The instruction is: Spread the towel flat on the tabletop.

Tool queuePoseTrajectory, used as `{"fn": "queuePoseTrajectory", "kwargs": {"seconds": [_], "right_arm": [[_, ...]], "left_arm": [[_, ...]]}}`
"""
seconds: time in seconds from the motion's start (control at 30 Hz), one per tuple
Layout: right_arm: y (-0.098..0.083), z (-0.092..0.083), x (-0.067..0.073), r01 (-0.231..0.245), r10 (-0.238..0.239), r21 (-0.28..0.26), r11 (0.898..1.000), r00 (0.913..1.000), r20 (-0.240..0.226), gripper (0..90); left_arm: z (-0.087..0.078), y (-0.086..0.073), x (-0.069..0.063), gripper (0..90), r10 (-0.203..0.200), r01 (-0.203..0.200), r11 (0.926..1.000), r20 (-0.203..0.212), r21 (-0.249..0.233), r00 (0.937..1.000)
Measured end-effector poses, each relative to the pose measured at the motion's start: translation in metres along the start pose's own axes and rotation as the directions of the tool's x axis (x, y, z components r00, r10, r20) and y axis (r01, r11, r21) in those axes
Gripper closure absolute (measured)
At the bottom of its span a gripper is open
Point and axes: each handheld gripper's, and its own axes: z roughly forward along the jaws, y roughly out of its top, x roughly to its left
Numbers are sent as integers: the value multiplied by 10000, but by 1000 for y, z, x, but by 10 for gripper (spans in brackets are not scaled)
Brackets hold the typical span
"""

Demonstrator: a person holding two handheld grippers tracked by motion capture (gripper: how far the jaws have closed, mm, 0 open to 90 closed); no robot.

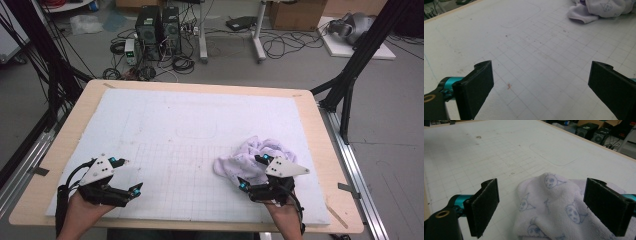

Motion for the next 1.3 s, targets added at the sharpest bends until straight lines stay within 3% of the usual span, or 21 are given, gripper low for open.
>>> {"fn": "queuePoseTrajectory", "kwargs": {"seconds": [0.7,1.0,1.3], "right_arm": [[1,-3,-2,-48,48,-72,10000,10000,6,122],[5,-15,-8,-109,114,-251,9996,9998,164,122],[5,-30,-19,-172,176,-97,9998,9993,327,122]], "left_arm": [[2,-3,2,71,-35,35,10000,22,90,10000],[3,-4,2,71,-46,45,9999,51,137,10000],[2,-5,5,71,-97,97,9999,-17,104,10000]]}}
